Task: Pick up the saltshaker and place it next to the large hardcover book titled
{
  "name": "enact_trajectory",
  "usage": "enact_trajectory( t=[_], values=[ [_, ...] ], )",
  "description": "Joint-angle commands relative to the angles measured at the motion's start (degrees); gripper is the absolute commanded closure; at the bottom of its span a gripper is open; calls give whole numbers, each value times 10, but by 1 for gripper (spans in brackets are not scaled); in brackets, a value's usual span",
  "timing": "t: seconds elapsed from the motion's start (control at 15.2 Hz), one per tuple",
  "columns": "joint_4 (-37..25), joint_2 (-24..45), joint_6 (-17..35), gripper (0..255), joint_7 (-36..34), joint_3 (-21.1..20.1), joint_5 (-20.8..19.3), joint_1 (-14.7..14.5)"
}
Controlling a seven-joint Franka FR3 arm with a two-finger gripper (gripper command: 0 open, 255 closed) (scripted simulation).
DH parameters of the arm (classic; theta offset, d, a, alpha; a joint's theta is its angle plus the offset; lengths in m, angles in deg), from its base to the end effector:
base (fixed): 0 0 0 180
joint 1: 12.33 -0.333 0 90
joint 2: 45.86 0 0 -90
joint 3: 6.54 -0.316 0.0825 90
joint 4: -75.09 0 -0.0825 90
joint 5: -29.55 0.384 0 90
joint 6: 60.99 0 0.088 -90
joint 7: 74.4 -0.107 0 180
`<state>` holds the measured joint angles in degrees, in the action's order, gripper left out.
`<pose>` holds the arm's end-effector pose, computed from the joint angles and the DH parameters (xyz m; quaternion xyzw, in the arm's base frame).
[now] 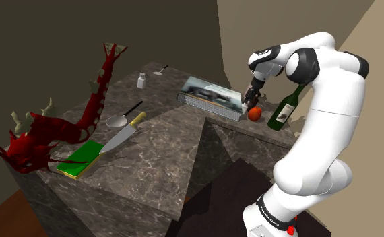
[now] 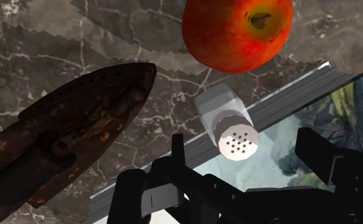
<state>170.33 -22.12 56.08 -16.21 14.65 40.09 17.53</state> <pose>0.4442 -0.4917 0.3808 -0.9994 -0.0344 -0.0065 0.0060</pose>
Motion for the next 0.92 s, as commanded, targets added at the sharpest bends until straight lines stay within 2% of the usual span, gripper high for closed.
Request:
enact_trajectory(
  t=[0.0,0.07,0.33,0.86],
  values=[
    [0,0,0,0,0,0,0,0],
    [0,0,0,0,0,0,0,0],
    [-44,-21,-63,0,-7,5,-11,0],
    [-44,-21,-63,0,-7,5,-11,0]
  ],
)
